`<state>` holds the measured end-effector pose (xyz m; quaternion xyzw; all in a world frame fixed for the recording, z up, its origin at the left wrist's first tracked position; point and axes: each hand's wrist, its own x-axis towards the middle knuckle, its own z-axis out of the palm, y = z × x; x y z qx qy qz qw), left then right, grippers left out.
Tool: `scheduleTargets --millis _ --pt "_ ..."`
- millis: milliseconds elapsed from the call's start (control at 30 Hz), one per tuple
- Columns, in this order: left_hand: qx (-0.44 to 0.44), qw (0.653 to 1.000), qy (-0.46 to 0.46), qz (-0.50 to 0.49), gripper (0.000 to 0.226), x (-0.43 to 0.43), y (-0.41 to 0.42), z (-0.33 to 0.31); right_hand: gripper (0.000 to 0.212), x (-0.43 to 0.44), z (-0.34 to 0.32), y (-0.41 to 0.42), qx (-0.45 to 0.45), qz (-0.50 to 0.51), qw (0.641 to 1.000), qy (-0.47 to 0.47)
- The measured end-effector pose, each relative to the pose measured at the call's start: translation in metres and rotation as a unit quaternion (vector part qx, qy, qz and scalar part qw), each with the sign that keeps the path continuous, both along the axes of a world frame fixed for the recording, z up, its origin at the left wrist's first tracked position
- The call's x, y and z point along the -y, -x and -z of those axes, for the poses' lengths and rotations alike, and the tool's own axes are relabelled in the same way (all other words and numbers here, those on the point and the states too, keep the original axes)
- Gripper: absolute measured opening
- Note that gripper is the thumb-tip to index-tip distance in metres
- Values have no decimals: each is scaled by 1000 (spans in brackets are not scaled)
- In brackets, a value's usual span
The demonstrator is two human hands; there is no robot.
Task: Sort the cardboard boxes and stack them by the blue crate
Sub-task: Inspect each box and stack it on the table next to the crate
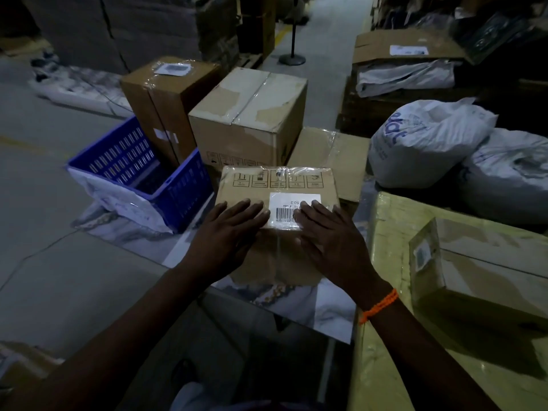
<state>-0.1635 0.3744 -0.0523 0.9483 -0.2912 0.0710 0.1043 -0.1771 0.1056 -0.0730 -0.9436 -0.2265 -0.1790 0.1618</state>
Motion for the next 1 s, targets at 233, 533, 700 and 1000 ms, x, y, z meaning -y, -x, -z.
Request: scheduleTargets --millis 233,533,700,1000 --pt "-59 970 211 -102 42 6 1 -12 59 -1 -12 -4 -71 8 994 -87" --pt "-334 791 456 -236 68 -6 -9 -29 59 15 -37 -10 -333 74 809 -479" --pt "-281 783 486 -269 85 -32 25 -21 66 12 -31 5 -336 10 782 -525" --pt "-308 618 645 -328 32 -64 85 -14 65 -10 -1 30 -365 10 776 -515"
